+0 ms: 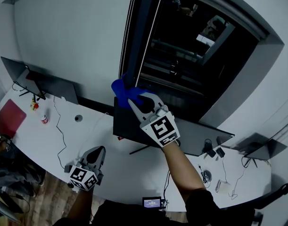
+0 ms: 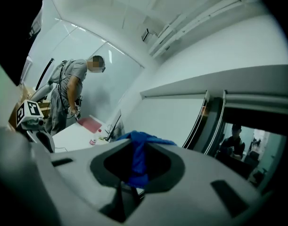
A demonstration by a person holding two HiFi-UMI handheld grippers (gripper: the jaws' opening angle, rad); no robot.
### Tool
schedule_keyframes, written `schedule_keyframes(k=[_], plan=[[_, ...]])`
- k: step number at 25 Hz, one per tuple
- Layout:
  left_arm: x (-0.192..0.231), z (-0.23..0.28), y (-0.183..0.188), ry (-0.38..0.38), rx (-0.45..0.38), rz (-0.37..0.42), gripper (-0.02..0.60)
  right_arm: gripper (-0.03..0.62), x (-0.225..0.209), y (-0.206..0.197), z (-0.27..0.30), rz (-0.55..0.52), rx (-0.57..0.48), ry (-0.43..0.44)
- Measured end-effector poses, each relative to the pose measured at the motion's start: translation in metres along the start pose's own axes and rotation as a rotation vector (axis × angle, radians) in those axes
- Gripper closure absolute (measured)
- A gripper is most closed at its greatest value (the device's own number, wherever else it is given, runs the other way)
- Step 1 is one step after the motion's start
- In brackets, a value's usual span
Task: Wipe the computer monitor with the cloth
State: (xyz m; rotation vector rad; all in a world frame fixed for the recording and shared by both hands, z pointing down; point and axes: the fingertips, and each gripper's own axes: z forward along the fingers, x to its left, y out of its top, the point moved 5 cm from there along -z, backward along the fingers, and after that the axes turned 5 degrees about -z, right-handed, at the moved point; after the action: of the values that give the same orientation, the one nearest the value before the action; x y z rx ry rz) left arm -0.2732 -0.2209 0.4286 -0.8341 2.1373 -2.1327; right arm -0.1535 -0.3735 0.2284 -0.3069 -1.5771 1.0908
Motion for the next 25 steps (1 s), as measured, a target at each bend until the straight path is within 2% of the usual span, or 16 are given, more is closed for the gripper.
schedule_keyframes(k=[7, 12, 18, 25], plan=[[0.009, 0.0, -0.001, 0.007, -0.022, -0.019, 0.588, 0.531, 0.005, -0.012, 0.037, -0.109, 0.182, 0.057], [0.006, 0.001, -0.004, 0.01, -0.031, -0.025, 0.588, 0.533, 0.012, -0.018, 0.046, -0.188, 0.257, 0.115], [-0.006, 0.003, -0.006, 0.01, -0.027, -0.016, 0.588, 0.533, 0.009, -0.022, 0.042, -0.176, 0.299, 0.177], [-0.022, 0.006, -0.009, -0.004, -0.012, -0.014, 0.588, 0.533, 0.005, -0.026, 0.027, -0.167, 0.313, 0.188]])
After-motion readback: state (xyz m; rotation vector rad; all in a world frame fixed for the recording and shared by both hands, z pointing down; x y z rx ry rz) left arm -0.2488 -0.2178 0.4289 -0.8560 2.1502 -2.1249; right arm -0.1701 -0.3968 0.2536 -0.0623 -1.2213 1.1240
